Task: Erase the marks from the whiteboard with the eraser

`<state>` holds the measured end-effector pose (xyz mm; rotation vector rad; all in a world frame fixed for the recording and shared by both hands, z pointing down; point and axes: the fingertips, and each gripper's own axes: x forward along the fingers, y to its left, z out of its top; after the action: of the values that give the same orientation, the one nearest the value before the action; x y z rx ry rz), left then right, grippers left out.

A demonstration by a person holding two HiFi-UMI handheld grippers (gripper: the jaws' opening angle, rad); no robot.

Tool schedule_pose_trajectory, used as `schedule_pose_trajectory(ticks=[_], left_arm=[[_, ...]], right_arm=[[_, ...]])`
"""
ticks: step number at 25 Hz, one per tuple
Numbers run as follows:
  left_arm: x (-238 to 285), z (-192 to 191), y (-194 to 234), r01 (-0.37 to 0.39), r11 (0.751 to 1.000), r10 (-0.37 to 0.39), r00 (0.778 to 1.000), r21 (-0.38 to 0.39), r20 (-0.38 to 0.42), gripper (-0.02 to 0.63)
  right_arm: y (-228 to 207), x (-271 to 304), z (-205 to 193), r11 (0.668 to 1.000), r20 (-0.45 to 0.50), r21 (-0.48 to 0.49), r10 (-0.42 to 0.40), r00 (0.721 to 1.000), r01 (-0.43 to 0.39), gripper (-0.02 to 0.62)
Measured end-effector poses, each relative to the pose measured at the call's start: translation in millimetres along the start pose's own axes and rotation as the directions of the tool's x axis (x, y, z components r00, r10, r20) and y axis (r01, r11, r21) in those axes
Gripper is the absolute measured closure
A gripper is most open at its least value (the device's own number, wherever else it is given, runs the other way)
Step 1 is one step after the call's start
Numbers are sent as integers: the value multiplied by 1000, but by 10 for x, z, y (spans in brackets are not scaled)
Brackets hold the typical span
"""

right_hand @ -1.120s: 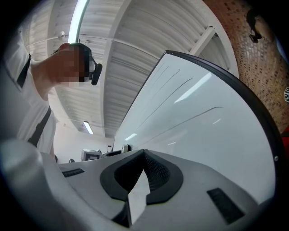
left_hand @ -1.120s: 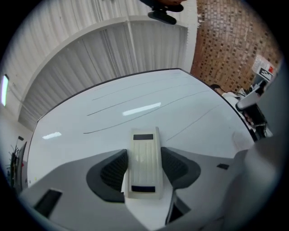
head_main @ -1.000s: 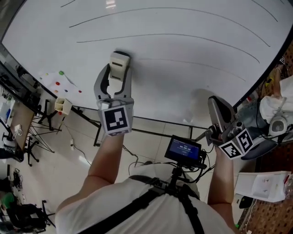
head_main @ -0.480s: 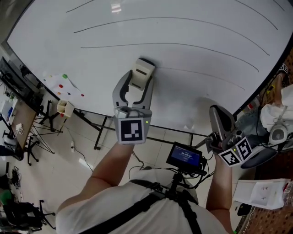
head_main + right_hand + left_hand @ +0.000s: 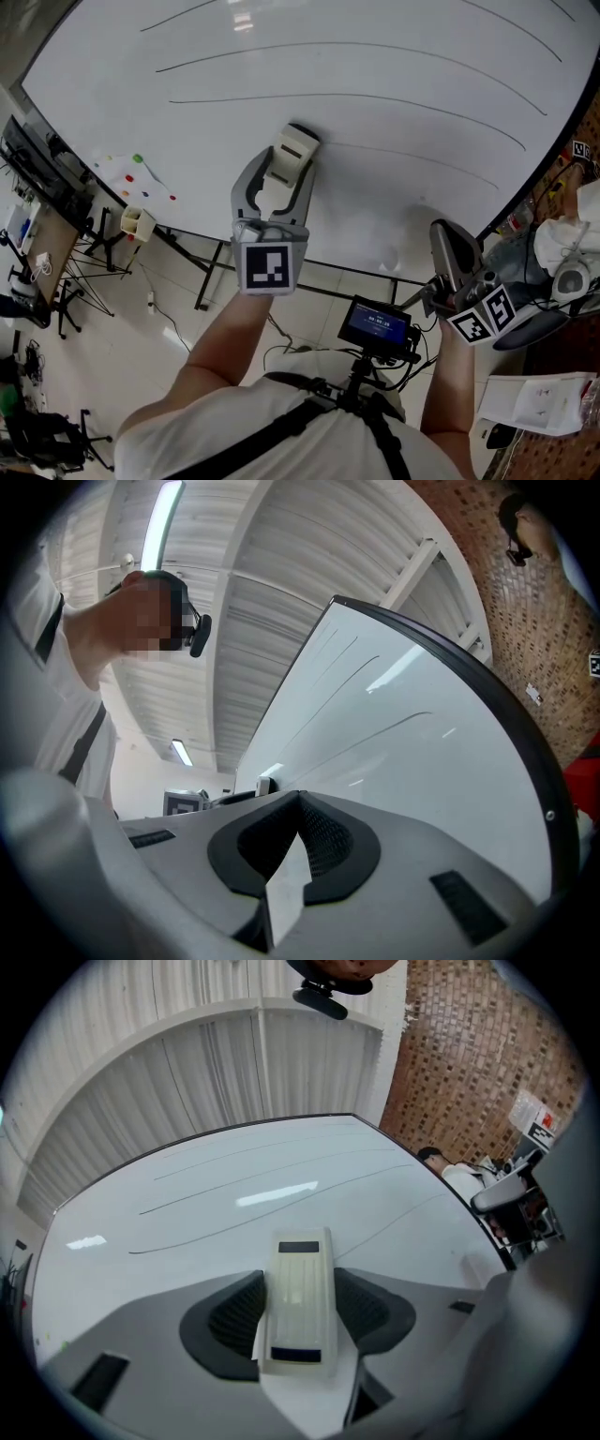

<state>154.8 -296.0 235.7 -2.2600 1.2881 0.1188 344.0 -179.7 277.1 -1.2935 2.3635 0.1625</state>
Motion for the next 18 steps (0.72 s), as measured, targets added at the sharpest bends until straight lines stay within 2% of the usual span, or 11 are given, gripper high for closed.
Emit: schedule_pose_trajectory(ticks=[3, 5, 14, 18], left_arm=[[-12, -31, 201, -79, 997, 79, 997, 15, -20, 351], [-10, -17, 192, -90, 996, 91, 996, 21, -25, 351], [111, 147, -273, 22, 998, -23, 1000, 61, 7, 351], [108, 182, -480, 36, 999, -37, 999, 27, 25, 351]], right_arm=[[-46, -45, 17, 1000, 4, 4, -6, 1000, 6, 591], [-70, -82, 41, 1000, 7, 6, -7, 1000, 7, 591], [-65, -47, 94, 1000, -2, -2, -16, 1000, 16, 591], [-103, -191, 109, 1000, -13, -6, -15, 1000, 15, 591]])
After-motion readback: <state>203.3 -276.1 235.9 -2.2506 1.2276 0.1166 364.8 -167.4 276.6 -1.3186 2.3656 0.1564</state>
